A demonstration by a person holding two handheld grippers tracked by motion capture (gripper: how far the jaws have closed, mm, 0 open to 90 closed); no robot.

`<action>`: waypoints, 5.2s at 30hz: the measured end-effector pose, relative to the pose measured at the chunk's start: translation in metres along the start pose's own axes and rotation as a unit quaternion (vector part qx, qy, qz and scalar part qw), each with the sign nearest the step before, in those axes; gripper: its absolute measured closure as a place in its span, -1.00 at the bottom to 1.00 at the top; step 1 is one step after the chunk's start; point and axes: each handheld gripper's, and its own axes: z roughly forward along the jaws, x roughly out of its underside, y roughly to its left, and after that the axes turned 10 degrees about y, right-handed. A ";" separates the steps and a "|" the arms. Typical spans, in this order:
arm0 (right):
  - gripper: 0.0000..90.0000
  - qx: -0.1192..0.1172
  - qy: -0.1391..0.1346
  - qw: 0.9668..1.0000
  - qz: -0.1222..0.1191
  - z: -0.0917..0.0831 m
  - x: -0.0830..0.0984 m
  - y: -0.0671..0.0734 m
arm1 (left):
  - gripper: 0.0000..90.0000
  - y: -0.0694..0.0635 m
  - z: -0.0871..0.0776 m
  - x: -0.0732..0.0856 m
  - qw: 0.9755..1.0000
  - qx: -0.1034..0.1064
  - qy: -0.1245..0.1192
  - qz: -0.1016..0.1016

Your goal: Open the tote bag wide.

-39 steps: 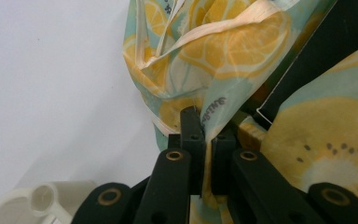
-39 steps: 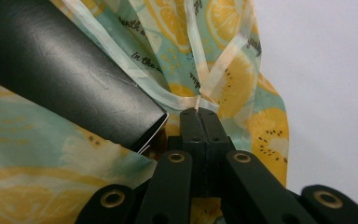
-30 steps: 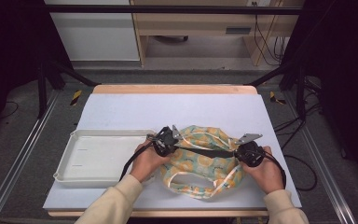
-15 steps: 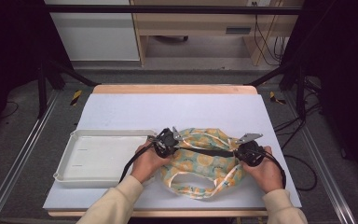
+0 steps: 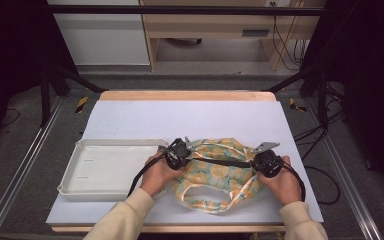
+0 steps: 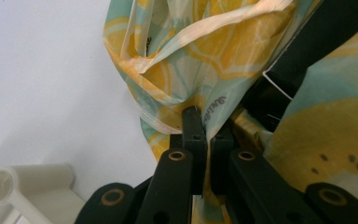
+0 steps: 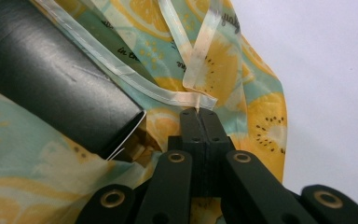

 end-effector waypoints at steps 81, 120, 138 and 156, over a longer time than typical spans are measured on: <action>1.00 -0.125 -0.096 0.983 -0.095 -0.025 0.034 0.109 | 1.00 -0.084 -0.044 0.010 0.983 0.062 -0.168 0.029; 1.00 -0.001 -0.077 0.992 0.101 -0.015 0.055 0.035 | 1.00 -0.087 -0.009 0.035 0.990 0.083 -0.110 -0.004; 1.00 0.007 -0.114 0.985 0.126 -0.030 0.059 0.032 | 1.00 -0.082 -0.010 0.038 0.991 0.086 -0.107 -0.004; 1.00 -0.039 -0.154 0.985 0.072 -0.025 0.004 -0.001 | 1.00 -0.079 -0.012 0.035 0.992 0.086 -0.090 0.012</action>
